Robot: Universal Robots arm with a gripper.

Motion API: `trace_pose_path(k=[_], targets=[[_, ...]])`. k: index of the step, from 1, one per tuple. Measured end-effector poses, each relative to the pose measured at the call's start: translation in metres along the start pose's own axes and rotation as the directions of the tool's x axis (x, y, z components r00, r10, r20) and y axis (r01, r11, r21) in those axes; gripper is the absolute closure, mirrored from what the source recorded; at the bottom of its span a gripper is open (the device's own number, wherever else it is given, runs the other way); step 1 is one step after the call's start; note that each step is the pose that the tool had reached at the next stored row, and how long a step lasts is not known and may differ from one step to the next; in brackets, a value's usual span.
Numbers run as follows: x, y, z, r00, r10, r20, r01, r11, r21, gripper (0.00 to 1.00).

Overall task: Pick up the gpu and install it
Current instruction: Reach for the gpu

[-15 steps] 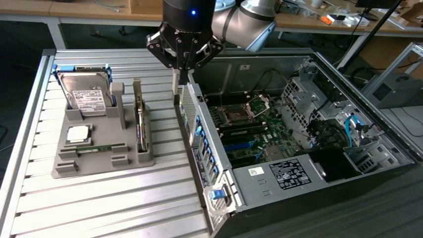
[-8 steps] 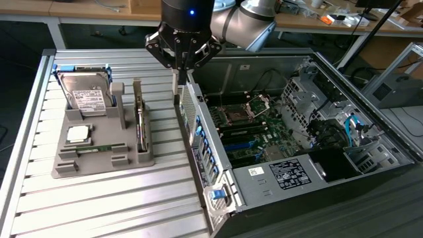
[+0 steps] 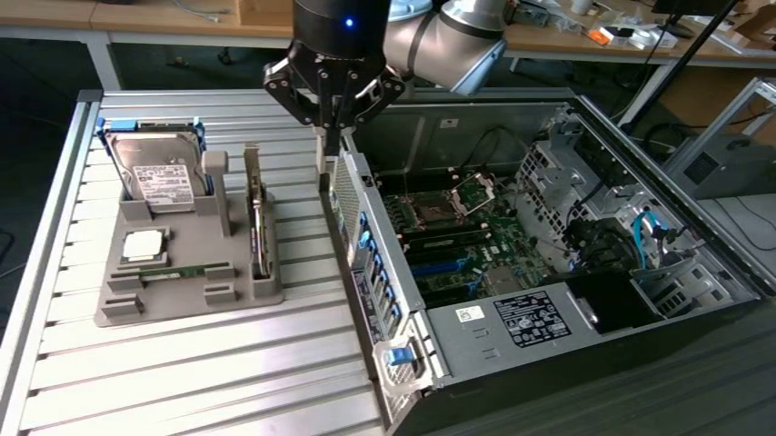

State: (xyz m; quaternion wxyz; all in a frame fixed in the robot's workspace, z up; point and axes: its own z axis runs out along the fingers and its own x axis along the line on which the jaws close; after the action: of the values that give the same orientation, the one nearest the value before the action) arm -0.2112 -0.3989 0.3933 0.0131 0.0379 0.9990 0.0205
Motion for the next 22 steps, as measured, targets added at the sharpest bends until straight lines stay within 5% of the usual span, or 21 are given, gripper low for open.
trace_pose_path(k=[22], targets=[[0.0076,-0.0006,-0.0002,1.0000,0.000,0.0000,0.000,1.0000,-0.0001,0.89]])
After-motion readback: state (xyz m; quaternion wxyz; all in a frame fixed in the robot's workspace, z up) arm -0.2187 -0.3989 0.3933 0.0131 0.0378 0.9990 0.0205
